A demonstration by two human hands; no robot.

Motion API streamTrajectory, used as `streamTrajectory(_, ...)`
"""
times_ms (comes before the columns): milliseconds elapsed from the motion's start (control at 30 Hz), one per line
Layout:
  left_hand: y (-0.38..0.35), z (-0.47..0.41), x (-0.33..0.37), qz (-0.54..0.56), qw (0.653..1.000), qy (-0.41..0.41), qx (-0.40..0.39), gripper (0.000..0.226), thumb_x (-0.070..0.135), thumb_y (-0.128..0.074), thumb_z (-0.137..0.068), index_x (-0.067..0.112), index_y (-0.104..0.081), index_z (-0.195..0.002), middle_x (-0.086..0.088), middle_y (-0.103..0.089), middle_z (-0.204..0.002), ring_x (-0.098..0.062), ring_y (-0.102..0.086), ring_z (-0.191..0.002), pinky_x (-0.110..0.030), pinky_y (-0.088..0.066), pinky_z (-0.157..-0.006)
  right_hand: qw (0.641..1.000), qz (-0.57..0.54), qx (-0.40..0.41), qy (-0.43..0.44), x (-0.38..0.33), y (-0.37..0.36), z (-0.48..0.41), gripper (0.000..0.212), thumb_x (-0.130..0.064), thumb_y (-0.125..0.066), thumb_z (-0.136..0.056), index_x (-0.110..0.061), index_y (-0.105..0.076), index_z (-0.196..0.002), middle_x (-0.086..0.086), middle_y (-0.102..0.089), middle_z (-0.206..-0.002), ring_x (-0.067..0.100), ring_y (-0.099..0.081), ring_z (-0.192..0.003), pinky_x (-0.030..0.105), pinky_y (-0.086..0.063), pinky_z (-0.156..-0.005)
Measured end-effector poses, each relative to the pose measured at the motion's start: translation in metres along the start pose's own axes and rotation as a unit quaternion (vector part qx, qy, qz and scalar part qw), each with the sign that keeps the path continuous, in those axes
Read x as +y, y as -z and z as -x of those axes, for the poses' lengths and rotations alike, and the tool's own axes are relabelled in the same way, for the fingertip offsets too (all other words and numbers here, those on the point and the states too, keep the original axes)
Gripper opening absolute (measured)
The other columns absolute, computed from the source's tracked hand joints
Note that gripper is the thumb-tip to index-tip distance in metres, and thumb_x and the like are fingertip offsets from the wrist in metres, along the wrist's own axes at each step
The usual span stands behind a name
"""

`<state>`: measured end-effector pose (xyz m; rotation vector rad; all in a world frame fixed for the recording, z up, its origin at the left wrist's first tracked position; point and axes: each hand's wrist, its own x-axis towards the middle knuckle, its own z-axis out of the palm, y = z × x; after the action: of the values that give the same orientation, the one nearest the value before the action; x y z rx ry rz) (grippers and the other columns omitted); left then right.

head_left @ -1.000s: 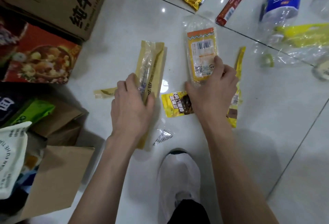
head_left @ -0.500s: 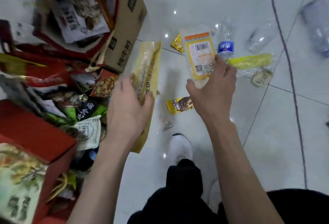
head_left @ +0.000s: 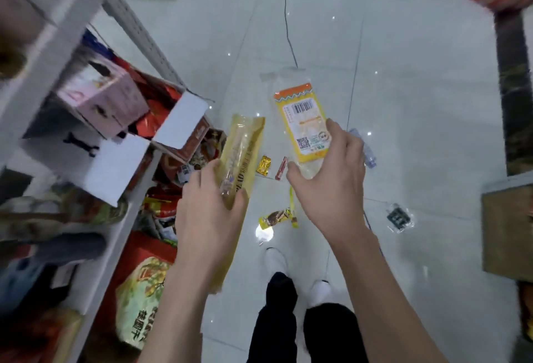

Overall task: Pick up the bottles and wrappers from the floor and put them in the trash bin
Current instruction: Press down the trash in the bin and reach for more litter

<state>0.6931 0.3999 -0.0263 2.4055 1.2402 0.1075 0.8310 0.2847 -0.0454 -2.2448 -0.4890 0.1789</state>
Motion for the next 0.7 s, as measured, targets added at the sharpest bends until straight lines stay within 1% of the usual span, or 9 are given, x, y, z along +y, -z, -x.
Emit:
streamTrajectory(33, 0.021, 0.012, 0.014, 0.006, 1.000, -0.012, 0.009, 0.066, 0.045, -0.060, -0.091, 0.024, -0.034, -0.149, 0.002, -0.047, -0.140, -0.020, -0.049, -0.126, -0.044, -0.047, -0.098, 1.000, -0.001, 0.008, 0.011, -0.016, 0.024, 0.005, 0.087, -0.034, -0.077, -0.077, -0.016, -0.035, -0.151, 0.006, -0.043, -0.138, 0.022, -0.037, -0.128, 0.023, -0.023, -0.102)
streamTrajectory(100, 0.057, 0.032, 0.036, 0.014, 0.999, -0.029, 0.026, 0.066, 0.044, -0.060, -0.091, 0.025, -0.035, -0.148, 0.003, -0.046, -0.141, -0.019, -0.049, -0.126, -0.043, -0.046, -0.099, 1.000, 0.000, 0.020, 0.022, -0.041, 0.066, 0.017, 0.087, -0.035, -0.077, -0.077, -0.019, -0.034, -0.151, 0.005, -0.041, -0.138, 0.022, -0.038, -0.128, 0.022, -0.020, -0.100)
streamTrajectory(200, 0.098, 0.058, 0.059, 0.027, 0.997, -0.054, 0.038, 0.065, 0.043, -0.061, -0.090, 0.023, -0.037, -0.147, 0.001, -0.048, -0.138, -0.020, -0.049, -0.125, -0.043, -0.046, -0.099, 0.999, -0.009, 0.038, 0.033, -0.067, 0.116, 0.042, 0.086, -0.035, -0.076, -0.078, -0.021, -0.034, -0.151, 0.002, -0.040, -0.138, 0.019, -0.039, -0.127, 0.022, -0.022, -0.101)
streamTrajectory(300, 0.128, 0.082, 0.071, 0.041, 0.994, -0.084, 0.050, 0.064, 0.043, -0.060, -0.091, 0.024, -0.037, -0.147, 0.002, -0.048, -0.136, -0.019, -0.047, -0.126, -0.044, -0.046, -0.100, 0.998, -0.017, 0.060, 0.031, -0.083, 0.150, 0.071, 0.084, -0.034, -0.075, -0.079, -0.022, -0.034, -0.151, 0.000, -0.040, -0.136, 0.019, -0.039, -0.129, 0.022, -0.024, -0.104)
streamTrajectory(433, 0.151, 0.112, 0.069, 0.071, 0.989, -0.118, 0.047, 0.065, 0.044, -0.061, -0.090, 0.024, -0.037, -0.147, 0.001, -0.048, -0.135, -0.021, -0.047, -0.126, -0.046, -0.046, -0.100, 0.995, -0.006, 0.097, 0.018, -0.094, 0.173, 0.117, 0.086, -0.036, -0.076, -0.079, -0.022, -0.033, -0.151, 0.000, -0.038, -0.136, 0.020, -0.040, -0.128, 0.030, -0.031, -0.107)
streamTrajectory(533, 0.160, 0.131, 0.055, 0.089, 0.983, -0.156, 0.036, 0.065, 0.044, -0.060, -0.091, 0.023, -0.037, -0.147, 0.000, -0.048, -0.136, -0.021, -0.048, -0.126, -0.047, -0.046, -0.101, 0.992, 0.006, 0.130, 0.007, -0.102, 0.178, 0.159, 0.086, -0.035, -0.077, -0.080, -0.021, -0.031, -0.152, 0.001, -0.037, -0.137, 0.022, -0.041, -0.128, 0.032, -0.032, -0.109)
streamTrajectory(600, 0.164, 0.143, 0.043, 0.093, 0.978, -0.184, 0.027, 0.064, 0.043, -0.060, -0.091, 0.021, -0.038, -0.147, -0.001, -0.049, -0.136, -0.021, -0.049, -0.125, -0.046, -0.047, -0.100, 0.988, 0.009, 0.153, -0.007, -0.107, 0.176, 0.191, 0.086, -0.035, -0.078, -0.081, -0.021, -0.031, -0.152, 0.001, -0.037, -0.137, 0.022, -0.041, -0.128, 0.036, -0.035, -0.111)
streamTrajectory(633, 0.167, 0.150, 0.038, 0.093, 0.976, -0.198, 0.020, 0.064, 0.043, -0.060, -0.091, 0.021, -0.038, -0.147, -0.001, -0.050, -0.136, -0.022, -0.049, -0.125, -0.045, -0.046, -0.100, 0.986, 0.009, 0.164, -0.017, -0.110, 0.175, 0.208, 0.085, -0.036, -0.077, -0.081, -0.021, -0.031, -0.152, 0.001, -0.037, -0.137, 0.021, -0.041, -0.129, 0.037, -0.036, -0.111)
streamTrajectory(700, 0.171, 0.162, 0.029, 0.090, 0.971, -0.223, 0.001, 0.063, 0.041, -0.060, -0.091, 0.019, -0.039, -0.146, -0.003, -0.050, -0.136, -0.023, -0.048, -0.126, -0.043, -0.044, -0.101, 0.982, 0.009, 0.182, -0.040, -0.114, 0.171, 0.243, 0.085, -0.037, -0.077, -0.082, -0.022, -0.031, -0.152, 0.000, -0.036, -0.136, 0.018, -0.039, -0.129, 0.035, -0.035, -0.111)
